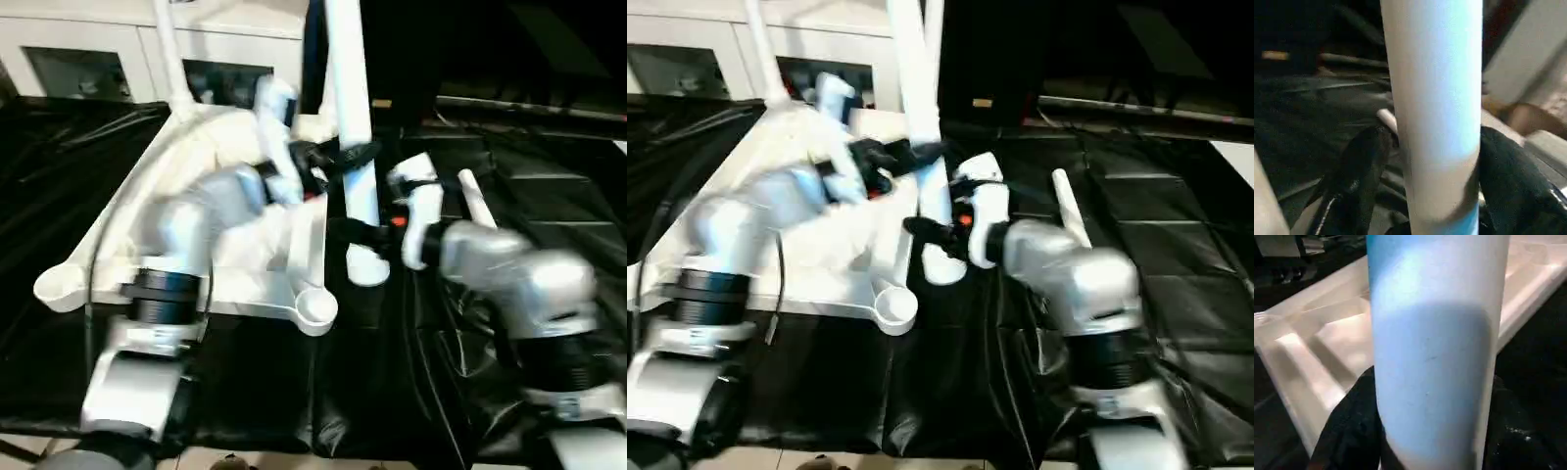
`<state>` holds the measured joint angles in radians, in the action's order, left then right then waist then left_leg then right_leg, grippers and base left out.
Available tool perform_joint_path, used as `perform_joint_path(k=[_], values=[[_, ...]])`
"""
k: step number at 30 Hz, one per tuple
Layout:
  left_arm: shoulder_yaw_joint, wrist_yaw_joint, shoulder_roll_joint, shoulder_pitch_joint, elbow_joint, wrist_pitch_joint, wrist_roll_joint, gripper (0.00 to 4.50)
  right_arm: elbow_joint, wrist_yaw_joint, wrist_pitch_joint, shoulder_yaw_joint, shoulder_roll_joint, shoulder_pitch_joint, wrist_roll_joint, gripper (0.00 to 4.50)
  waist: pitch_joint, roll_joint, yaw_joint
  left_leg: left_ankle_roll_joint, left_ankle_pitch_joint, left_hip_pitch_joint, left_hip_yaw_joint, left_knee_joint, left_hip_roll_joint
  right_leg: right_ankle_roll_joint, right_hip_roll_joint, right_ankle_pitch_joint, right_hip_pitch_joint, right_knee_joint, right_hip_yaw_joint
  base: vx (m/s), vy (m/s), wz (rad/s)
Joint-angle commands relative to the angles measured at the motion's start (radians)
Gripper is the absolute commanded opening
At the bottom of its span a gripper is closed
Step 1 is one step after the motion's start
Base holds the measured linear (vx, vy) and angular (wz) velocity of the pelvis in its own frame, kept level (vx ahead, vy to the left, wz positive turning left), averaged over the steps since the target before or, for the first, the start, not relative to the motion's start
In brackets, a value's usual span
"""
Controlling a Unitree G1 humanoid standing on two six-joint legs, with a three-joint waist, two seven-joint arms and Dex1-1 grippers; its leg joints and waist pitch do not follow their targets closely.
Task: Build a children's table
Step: Pick table leg
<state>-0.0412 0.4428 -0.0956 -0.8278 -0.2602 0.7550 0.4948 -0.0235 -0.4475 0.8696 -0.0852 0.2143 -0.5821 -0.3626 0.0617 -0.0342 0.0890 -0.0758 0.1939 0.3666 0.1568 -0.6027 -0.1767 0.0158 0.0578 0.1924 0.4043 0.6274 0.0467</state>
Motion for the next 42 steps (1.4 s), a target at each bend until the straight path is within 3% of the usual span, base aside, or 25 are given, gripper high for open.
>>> perform_joint_path(k=[1,4,6,7,9,12,13,18,20,23,27,28,31,35,37,38,39,42], values=[[-0.017,-0.104,0.049,0.010,-0.016,-0.036,-0.023,3.06,0.004,0.061,-0.036,-0.005,-0.030,-0.018,0.024,1.94,-0.077,0.004,-0.001,-0.015,0.025,-0.003,-0.004,0.061,-0.036,0.197,0.071,0.001,-0.072,-0.063,-0.047,0.000,0.000,0.00],[-0.052,-0.179,0.086,0.003,-0.036,-0.060,-0.032,2.93,0.007,0.078,-0.050,-0.012,-0.054,-0.015,0.034,1.93,-0.077,0.002,-0.001,-0.003,0.035,-0.002,-0.004,0.060,-0.035,0.203,0.072,0.000,-0.075,-0.064,-0.047,0.000,0.000,0.00],[-0.071,-0.206,0.095,-0.006,-0.055,-0.082,-0.039,2.83,0.006,0.084,-0.062,-0.015,-0.063,-0.012,0.046,1.93,-0.075,0.000,-0.001,0.001,0.052,-0.003,-0.003,0.062,-0.035,0.195,0.071,0.032,-0.073,-0.069,-0.048,0.000,0.000,0.00],[-0.084,-0.222,0.098,-0.013,-0.069,-0.098,-0.044,2.54,0.003,0.090,-0.071,-0.017,-0.069,-0.010,0.055,1.93,-0.074,0.001,-0.001,-0.002,0.059,-0.003,-0.004,0.063,-0.035,0.187,0.072,0.051,-0.072,-0.071,-0.048,0.000,0.000,0.00],[-0.104,-0.235,0.101,-0.019,-0.077,-0.107,-0.038,2.50,-0.002,0.099,-0.082,-0.016,-0.075,-0.009,0.062,1.93,-0.074,0.000,-0.001,-0.006,0.063,-0.006,-0.005,0.064,-0.037,0.180,0.073,0.066,-0.071,-0.071,-0.047,0.000,0.000,0.00],[-0.113,-0.234,0.101,-0.017,-0.069,-0.101,-0.030,2.36,-0.005,0.107,-0.088,-0.015,-0.076,-0.008,0.068,1.93,-0.074,0.002,-0.001,-0.006,0.065,-0.005,-0.004,0.064,-0.036,0.180,0.072,0.063,-0.070,-0.071,-0.048,0.000,0.000,0.00],[-0.114,-0.233,0.102,-0.016,-0.065,-0.099,-0.029,2.10,-0.006,0.110,-0.090,-0.015,-0.077,-0.009,0.071,1.93,-0.074,0.001,-0.001,-0.006,0.059,-0.004,-0.005,0.064,-0.036,0.179,0.072,0.053,-0.070,-0.069,-0.048,0.000,0.000,0.00],[-0.118,-0.226,0.105,-0.013,-0.053,-0.092,-0.010,1.96,-0.016,0.117,-0.111,-0.014,-0.075,-0.014,0.083,1.93,-0.074,0.000,-0.001,0.001,0.053,-0.004,-0.004,0.063,-0.036,0.186,0.072,0.033,-0.070,-0.067,-0.048,0.000,0.000,0.00],[-0.100,-0.184,0.096,-0.009,-0.041,-0.084,0.001,1.91,-0.012,0.070,-0.120,0.002,-0.079,-0.014,0.049,2.49,-0.074,-0.002,-0.001,0.004,0.056,-0.004,-0.003,0.062,-0.036,0.187,0.072,0.035,-0.070,-0.067,-0.048,0.000,0.000,0.00],[-0.056,-0.087,0.066,0.003,-0.003,-0.051,0.017,1.90,0.000,0.019,-0.094,0.009,-0.059,-0.017,0.014,2.71,-0.073,-0.002,-0.001,0.012,0.062,-0.003,-0.004,0.064,-0.036,0.181,0.073,0.057,-0.071,-0.067,-0.047,0.000,0.000,0.00],[0.038,0.111,-0.015,0.038,0.084,0.000,0.053,1.90,0.049,-0.149,-0.012,-0.001,0.031,-0.008,-0.085,3.03,-0.073,0.001,0.003,0.021,0.054,-0.007,-0.003,0.063,-0.041,0.192,0.073,0.045,-0.068,-0.064,-0.048,0.000,0.000,0.00],[0.056,0.177,-0.044,0.047,0.111,0.004,0.072,1.90,0.088,-0.230,0.036,-0.002,0.077,0.003,-0.142,3.03,-0.071,0.000,0.003,0.025,0.054,-0.007,-0.002,0.063,-0.039,0.194,0.071,0.043,-0.069,-0.065,-0.048,0.000,0.000,0.00],[0.068,0.276,-0.085,0.053,0.144,0.016,0.110,1.89,0.129,-0.330,0.086,0.001,0.141,0.019,-0.204,3.05,-0.072,0.004,0.007,0.029,0.056,-0.006,-0.003,0.062,-0.040,0.200,0.074,0.041,-0.072,-0.064,-0.047,0.000,0.000,0.00],[0.060,0.367,-0.106,0.061,0.178,0.022,0.157,1.89,0.140,-0.377,0.098,-0.015,0.182,0.029,-0.216,3.05,-0.070,0.000,0.004,0.013,0.072,-0.004,-0.001,0.063,-0.040,0.207,0.075,0.093,-0.068,-0.069,-0.047,0.000,0.000,0.00],[0.023,0.377,-0.090,0.058,0.186,0.038,0.201,1.89,0.141,-0.386,0.107,-0.022,0.195,0.034,-0.222,2.87,-0.070,0.001,0.003,0.004,0.078,-0.005,-0.001,0.062,-0.039,0.212,0.074,0.109,-0.069,-0.069,-0.047,0.000,0.000,0.00],[0.005,0.372,-0.081,0.055,0.188,0.045,0.222,1.89,0.142,-0.378,0.113,-0.021,0.193,0.036,-0.223,2.77,-0.070,0.006,0.003,0.003,0.079,-0.004,0.000,0.061,-0.038,0.214,0.074,0.107,-0.069,-0.069,-0.047,0.000,0.000,0.00],[0.001,0.372,-0.080,0.055,0.188,0.046,0.228,1.89,0.142,-0.377,0.116,-0.021,0.194,0.036,-0.224,2.67,-0.069,0.001,0.001,0.003,0.083,-0.001,-0.001,0.062,-0.037,0.209,0.073,0.121,-0.071,-0.072,-0.046,0.000,0.000,0.00],[-0.009,0.379,-0.078,0.055,0.191,0.047,0.249,1.89,0.146,-0.375,0.123,-0.023,0.196,0.038,-0.230,2.41,-0.070,0.004,0.001,0.000,0.089,-0.005,-0.001,0.062,-0.038,0.192,0.072,0.154,-0.067,-0.076,-0.046,0.000,0.000,0.00]])
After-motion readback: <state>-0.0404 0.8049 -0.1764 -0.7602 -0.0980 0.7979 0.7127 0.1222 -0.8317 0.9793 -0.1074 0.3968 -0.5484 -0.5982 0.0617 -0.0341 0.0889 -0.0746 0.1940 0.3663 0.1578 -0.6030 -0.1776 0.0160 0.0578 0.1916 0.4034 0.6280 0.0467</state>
